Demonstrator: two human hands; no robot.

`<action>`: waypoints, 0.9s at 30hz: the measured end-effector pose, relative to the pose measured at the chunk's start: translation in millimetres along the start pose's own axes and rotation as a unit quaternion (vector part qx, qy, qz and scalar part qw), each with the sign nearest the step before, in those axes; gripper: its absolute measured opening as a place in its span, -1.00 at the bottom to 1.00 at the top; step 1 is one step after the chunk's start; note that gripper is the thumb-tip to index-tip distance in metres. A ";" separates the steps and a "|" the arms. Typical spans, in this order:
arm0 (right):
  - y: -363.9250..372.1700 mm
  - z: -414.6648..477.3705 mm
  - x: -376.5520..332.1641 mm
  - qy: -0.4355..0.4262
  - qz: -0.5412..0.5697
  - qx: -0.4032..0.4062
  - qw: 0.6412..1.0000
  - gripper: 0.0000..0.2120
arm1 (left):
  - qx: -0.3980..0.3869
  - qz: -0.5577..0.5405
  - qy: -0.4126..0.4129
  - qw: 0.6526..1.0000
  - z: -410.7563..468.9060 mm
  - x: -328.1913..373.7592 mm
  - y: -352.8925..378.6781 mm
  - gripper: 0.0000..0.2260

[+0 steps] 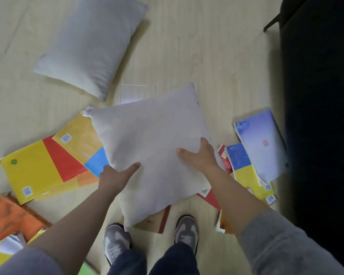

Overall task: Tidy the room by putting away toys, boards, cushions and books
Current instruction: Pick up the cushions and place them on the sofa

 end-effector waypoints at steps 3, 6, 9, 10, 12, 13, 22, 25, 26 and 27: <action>9.1 23.5 1.0 0.016 -0.047 0.019 0.999 0.13 | 0.010 -0.006 -0.021 1.000 25.6 -11.1 1.1 -0.16; 13.0 41.6 4.7 0.035 -0.076 0.029 0.996 0.23 | -0.001 -0.019 -0.034 0.999 45.6 -17.9 6.2 -0.15; 11.1 55.0 9.7 0.048 -0.095 0.034 0.994 0.30 | -0.033 -0.054 -0.044 0.997 54.5 -18.7 17.3 -0.13; 11.3 58.7 10.5 0.045 -0.094 0.034 0.994 0.32 | -0.038 -0.068 -0.049 0.996 54.9 -17.6 21.3 -0.06; 13.5 64.9 8.7 0.033 -0.076 0.042 0.996 0.34 | -0.026 -0.093 -0.057 0.994 56.7 -14.4 26.1 0.04; 12.7 64.5 6.5 0.026 -0.072 0.054 0.996 0.32 | -0.016 -0.099 -0.054 0.993 56.3 -11.4 28.0 0.02; -47.5 28.5 -20.9 -0.053 -0.140 0.150 0.977 -0.71 | 0.057 -0.065 0.011 0.996 16.1 18.2 6.9 -0.56; -72.9 -10.6 -22.7 -0.055 -0.132 0.184 0.972 -0.74 | 0.054 -0.025 0.042 0.997 -13.8 29.7 -8.3 -0.68; -83.0 -27.6 -22.8 -0.057 -0.122 0.191 0.972 -0.74 | 0.053 -0.015 0.047 0.997 -27.4 33.4 -14.4 -0.68; -92.0 -43.3 -22.4 -0.059 -0.112 0.191 0.973 -0.74 | 0.055 -0.008 0.051 0.997 -41.6 36.8 -20.6 -0.67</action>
Point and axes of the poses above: each hand's wrist, its own z-axis towards the middle knuckle, its own y-axis out of the palm, x = y × z, the point moved 7 cm from there along z, towards the middle knuckle, and after that the axes turned 6 degrees about y, right-handed, at the moved point
